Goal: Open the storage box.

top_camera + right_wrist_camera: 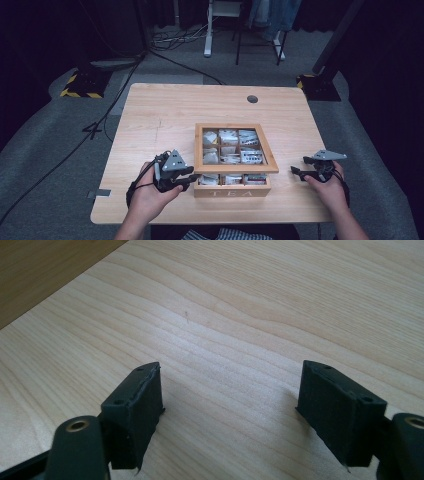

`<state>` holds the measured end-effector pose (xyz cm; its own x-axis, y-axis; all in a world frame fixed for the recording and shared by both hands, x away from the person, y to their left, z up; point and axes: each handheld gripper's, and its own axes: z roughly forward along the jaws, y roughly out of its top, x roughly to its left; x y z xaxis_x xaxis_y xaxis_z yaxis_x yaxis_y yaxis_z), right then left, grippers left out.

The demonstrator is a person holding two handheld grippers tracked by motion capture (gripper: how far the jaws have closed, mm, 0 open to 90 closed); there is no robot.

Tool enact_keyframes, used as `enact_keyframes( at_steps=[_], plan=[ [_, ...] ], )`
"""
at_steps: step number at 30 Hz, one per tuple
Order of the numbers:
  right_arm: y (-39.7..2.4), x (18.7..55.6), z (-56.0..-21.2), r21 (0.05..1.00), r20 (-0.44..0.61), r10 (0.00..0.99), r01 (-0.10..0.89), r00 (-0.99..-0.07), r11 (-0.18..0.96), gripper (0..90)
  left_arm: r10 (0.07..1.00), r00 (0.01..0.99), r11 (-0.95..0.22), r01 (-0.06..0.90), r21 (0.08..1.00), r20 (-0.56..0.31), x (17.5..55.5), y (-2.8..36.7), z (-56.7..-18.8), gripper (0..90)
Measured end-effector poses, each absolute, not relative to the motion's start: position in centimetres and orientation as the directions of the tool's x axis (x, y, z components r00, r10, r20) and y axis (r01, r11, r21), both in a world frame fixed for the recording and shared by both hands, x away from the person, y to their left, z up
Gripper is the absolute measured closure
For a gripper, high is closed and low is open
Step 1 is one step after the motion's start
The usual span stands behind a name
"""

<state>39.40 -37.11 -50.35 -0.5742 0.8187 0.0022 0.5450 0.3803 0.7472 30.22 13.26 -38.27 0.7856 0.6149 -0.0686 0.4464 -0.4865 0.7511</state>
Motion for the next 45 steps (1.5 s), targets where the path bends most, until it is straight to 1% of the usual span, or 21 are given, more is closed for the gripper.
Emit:
enact_keyframes(
  at_steps=[6,16,25,28,34,38,45],
  plan=[
    [-37.1,39.4,-50.4,0.748,0.002,0.820,0.545,-0.572,0.378,26.2,0.628,0.776,-0.451,0.427,0.784,-0.062,30.3,13.5,-37.8,74.4],
    [-36.9,39.5,-50.4,0.749,0.005,0.825,0.549,-0.564,0.371,26.2,0.631,0.773,-0.429,0.418,0.801,-0.066,30.7,13.8,-37.2,80.4],
    [-36.9,39.5,-50.4,0.750,0.004,0.826,0.548,-0.564,0.370,26.3,0.623,0.781,-0.405,0.382,0.831,-0.056,31.1,14.3,-36.1,80.8],
    [-36.9,39.5,-50.4,0.750,0.003,0.827,0.548,-0.563,0.371,26.7,0.615,0.786,-0.377,0.359,0.854,-0.059,31.1,14.5,-35.5,81.8],
    [-37.0,39.6,-50.4,0.750,0.003,0.830,0.550,-0.558,0.367,27.5,0.617,0.785,-0.352,0.336,0.874,-0.054,31.5,14.7,-35.2,83.3],
    [-37.0,39.6,-50.3,0.750,0.004,0.831,0.551,-0.556,0.365,27.9,0.605,0.794,-0.307,0.293,0.906,-0.052,31.7,14.7,-34.8,84.1],
    [-37.0,39.6,-50.3,0.750,0.003,0.832,0.551,-0.555,0.365,28.3,0.608,0.792,-0.284,0.270,0.920,-0.045,32.1,14.7,-34.7,84.7]
  ],
)
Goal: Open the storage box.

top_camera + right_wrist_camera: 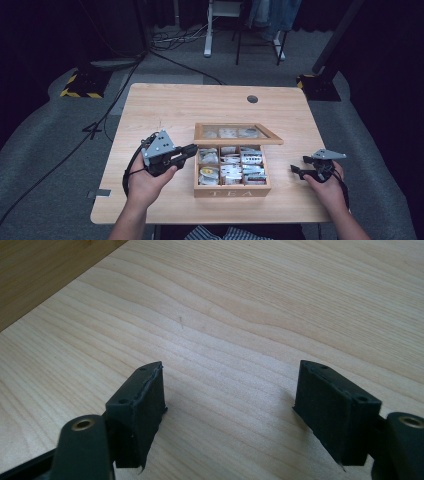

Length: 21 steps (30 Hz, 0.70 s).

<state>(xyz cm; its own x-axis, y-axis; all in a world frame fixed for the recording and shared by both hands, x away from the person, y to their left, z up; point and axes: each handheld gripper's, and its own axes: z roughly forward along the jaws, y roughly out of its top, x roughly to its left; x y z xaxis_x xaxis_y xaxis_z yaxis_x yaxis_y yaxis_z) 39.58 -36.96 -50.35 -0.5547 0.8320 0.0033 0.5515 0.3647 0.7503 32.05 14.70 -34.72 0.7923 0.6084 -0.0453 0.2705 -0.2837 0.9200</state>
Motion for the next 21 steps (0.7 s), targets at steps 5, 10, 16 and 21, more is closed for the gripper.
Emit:
enact_keyframes(
  at_steps=[5,10,16,21],
  plan=[
    [-37.0,39.6,-50.3,0.751,0.002,0.833,0.551,-0.553,0.364,28.7,0.616,0.787,-0.263,0.233,0.936,-0.023,32.3,14.7,-34.8,84.8],
    [-37.0,39.6,-50.3,0.751,0.002,0.833,0.551,-0.553,0.364,28.7,0.623,0.782,-0.237,0.200,0.951,-0.008,32.6,14.7,-34.9,85.9],
    [-37.0,39.6,-50.4,0.751,0.002,0.834,0.551,-0.552,0.363,28.7,0.613,0.790,-0.229,0.171,0.958,0.005,33.1,14.9,-35.3,89.2],
    [-37.0,39.6,-50.3,0.750,0.002,0.834,0.552,-0.552,0.364,28.8,0.606,0.795,-0.251,0.198,0.948,-0.006,33.7,14.5,-36.0,89.5]
  ],
)
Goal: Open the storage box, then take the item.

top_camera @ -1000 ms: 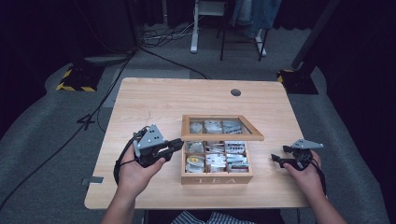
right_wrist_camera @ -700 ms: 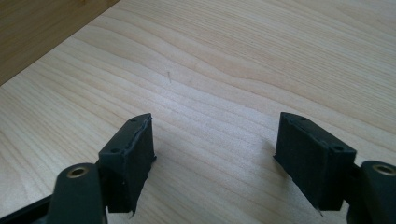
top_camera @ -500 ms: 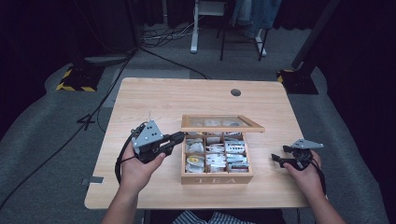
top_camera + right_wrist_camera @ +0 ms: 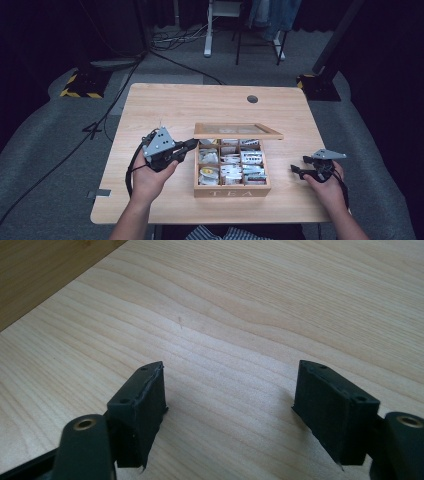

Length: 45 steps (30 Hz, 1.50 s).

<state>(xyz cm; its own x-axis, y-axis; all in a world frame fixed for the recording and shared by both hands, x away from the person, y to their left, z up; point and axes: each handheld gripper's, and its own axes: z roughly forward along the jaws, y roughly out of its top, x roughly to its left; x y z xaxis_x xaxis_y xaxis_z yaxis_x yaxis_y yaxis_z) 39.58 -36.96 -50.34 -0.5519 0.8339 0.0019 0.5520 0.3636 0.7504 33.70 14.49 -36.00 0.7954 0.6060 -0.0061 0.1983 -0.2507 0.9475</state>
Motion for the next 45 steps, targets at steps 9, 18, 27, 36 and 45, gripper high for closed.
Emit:
enact_keyframes(
  at_steps=[9,18,27,36,45],
  plan=[
    [-36.9,39.6,-50.4,0.751,0.001,0.834,0.551,-0.551,0.364,28.8,0.610,0.792,-0.252,0.195,0.948,0.000,34.1,14.1,-36.1,89.7],
    [-37.0,39.5,-50.3,0.751,-0.001,0.836,0.552,-0.548,0.363,31.2,0.614,0.790,-0.256,0.201,0.945,-0.002,34.0,14.0,-36.0,89.8],
    [-36.6,38.6,-49.7,0.735,0.035,0.853,0.591,-0.521,0.331,54.9,0.624,0.782,-0.252,0.200,0.947,0.001,34.2,14.1,-36.0,89.8],
    [-35.7,38.3,-47.4,0.773,0.056,0.822,0.546,-0.566,0.323,55.1,0.630,0.777,-0.261,0.200,0.944,0.009,34.0,14.0,-35.9,89.8],
    [-34.8,37.8,-45.4,0.788,0.089,0.804,0.535,-0.588,0.304,58.0,0.626,0.780,-0.257,0.206,0.944,0.000,34.1,14.0,-35.9,89.8]
  ],
)
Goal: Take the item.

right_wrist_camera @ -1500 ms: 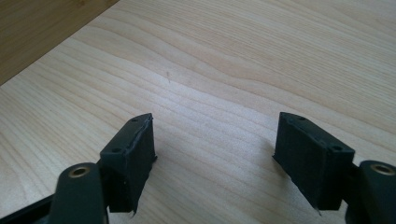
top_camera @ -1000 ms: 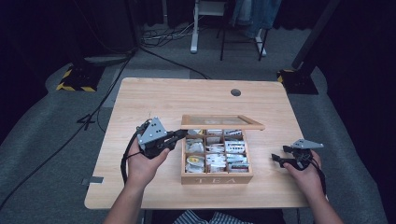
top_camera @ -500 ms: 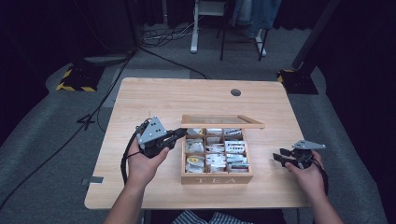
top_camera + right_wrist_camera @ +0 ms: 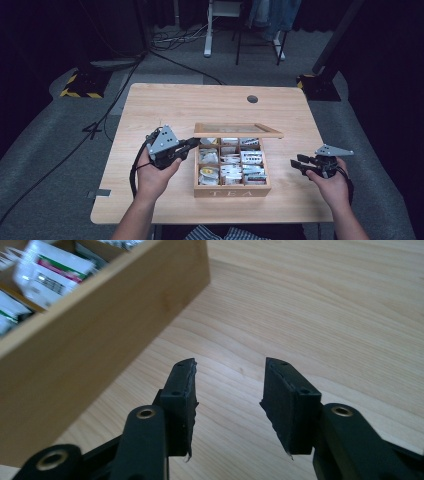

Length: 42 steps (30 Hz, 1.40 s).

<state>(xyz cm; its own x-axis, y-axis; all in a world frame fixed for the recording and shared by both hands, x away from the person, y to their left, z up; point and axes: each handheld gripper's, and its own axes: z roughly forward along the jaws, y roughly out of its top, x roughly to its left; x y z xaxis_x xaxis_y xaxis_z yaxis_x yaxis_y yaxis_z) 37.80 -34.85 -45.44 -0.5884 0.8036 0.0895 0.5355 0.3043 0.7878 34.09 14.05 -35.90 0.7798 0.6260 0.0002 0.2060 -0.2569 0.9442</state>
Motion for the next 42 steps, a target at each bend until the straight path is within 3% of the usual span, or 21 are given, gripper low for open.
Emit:
enact_keyframes(
  at_steps=[23,42],
  plan=[
    [-28.0,35.5,-40.0,0.838,0.106,0.667,0.427,-0.738,0.339,64.6,0.610,0.793,-0.276,0.221,0.936,-0.007,34.5,13.8,-35.7,89.8],
    [-22.6,34.7,-38.5,0.843,0.109,0.578,0.384,-0.809,0.377,65.3,0.604,0.797,-0.291,0.220,0.931,0.000,34.5,13.6,-35.7,89.8]
  ],
)
